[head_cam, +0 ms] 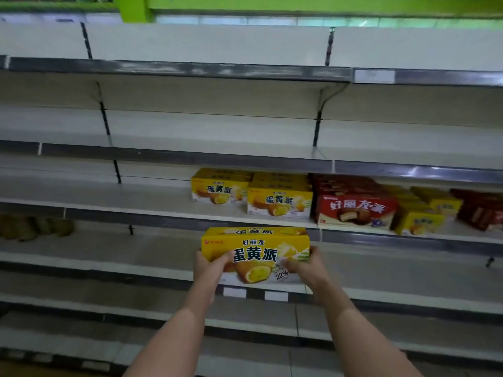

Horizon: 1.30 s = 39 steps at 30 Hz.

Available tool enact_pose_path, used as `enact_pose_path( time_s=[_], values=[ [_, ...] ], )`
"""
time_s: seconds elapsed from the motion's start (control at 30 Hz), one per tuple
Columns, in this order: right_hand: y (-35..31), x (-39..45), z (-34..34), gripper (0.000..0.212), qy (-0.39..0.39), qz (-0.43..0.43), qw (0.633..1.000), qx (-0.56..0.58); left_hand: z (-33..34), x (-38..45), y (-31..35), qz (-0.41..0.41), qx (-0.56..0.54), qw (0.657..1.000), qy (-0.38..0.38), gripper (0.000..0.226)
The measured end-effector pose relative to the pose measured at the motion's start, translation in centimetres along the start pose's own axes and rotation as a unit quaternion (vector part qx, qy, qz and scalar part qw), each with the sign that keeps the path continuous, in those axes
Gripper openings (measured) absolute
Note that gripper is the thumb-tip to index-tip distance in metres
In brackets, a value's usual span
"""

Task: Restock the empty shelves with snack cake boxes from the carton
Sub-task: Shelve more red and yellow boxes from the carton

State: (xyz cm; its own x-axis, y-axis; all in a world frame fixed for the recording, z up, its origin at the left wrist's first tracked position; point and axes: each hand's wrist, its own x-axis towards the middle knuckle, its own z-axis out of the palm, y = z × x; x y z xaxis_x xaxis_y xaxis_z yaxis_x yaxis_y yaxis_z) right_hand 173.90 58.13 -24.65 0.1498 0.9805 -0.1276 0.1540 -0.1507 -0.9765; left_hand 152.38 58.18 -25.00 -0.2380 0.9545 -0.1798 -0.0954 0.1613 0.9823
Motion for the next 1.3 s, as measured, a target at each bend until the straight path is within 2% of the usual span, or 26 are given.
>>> enact_pose_path(
  time_s=[0.07, 0.13, 0.2, 0.3, 0.43, 0.57, 0.73, 0.9, 1.0, 1.1, 1.23, 1.3],
  values=[
    [-0.9, 2.2, 2.1, 0.058, 0.002, -0.001, 1.000, -0.011, -1.2, 2.5, 0.2, -0.004, -0.008, 1.000, 0.013, 0.053],
    [-1.9, 4.5, 4.1, 0.087, 0.000, -0.006, 0.999, -0.052, -2.2, 4.9, 0.8, -0.002, -0.006, 0.999, 0.032, 0.042],
    [-2.6, 7.7, 5.7, 0.111, 0.002, -0.025, 0.990, -0.141, -3.1, 7.3, 1.6, 0.011, -0.011, 0.998, 0.053, 0.045],
    [-4.7, 10.8, 7.5, 0.103, -0.008, -0.036, 0.967, -0.251, -4.0, 10.7, 3.6, 0.027, 0.000, 0.997, 0.075, 0.047],
    [-6.8, 14.7, 9.7, 0.094, -0.006, -0.099, 0.955, -0.278, -4.8, 15.1, 5.8, 0.070, 0.008, 0.994, 0.087, 0.046],
    [-8.1, 17.5, 12.0, 0.088, 0.033, -0.098, 0.953, -0.285, -5.1, 18.1, 6.9, 0.102, 0.003, 0.990, 0.100, 0.040],
    [-8.2, 20.0, 14.4, 0.088, 0.046, -0.085, 0.957, -0.274, -5.9, 22.1, 7.5, 0.078, 0.031, 0.991, 0.100, 0.040],
    [-7.7, 21.9, 16.9, 0.078, 0.094, -0.050, 0.965, -0.238, -6.5, 26.7, 7.4, 0.057, 0.043, 0.995, 0.065, 0.061],
    [-6.7, 22.8, 18.2, 0.069, 0.115, -0.034, 0.980, -0.158, -6.7, 28.9, 6.7, 0.053, 0.047, 0.997, 0.039, 0.053],
    [-5.8, 23.7, 18.9, 0.072, 0.123, -0.015, 0.983, -0.133, -6.8, 30.8, 5.7, 0.050, 0.063, 0.997, 0.017, 0.046],
    [-5.0, 24.8, 19.5, 0.077, 0.150, -0.005, 0.978, -0.148, -7.4, 32.7, 4.1, 0.089, 0.199, 0.974, 0.065, 0.042],
    [-5.1, 25.3, 19.5, 0.070, 0.167, -0.004, 0.977, -0.130, -7.4, 33.1, 4.2, 0.106, 0.198, 0.973, 0.061, 0.032]
  ],
)
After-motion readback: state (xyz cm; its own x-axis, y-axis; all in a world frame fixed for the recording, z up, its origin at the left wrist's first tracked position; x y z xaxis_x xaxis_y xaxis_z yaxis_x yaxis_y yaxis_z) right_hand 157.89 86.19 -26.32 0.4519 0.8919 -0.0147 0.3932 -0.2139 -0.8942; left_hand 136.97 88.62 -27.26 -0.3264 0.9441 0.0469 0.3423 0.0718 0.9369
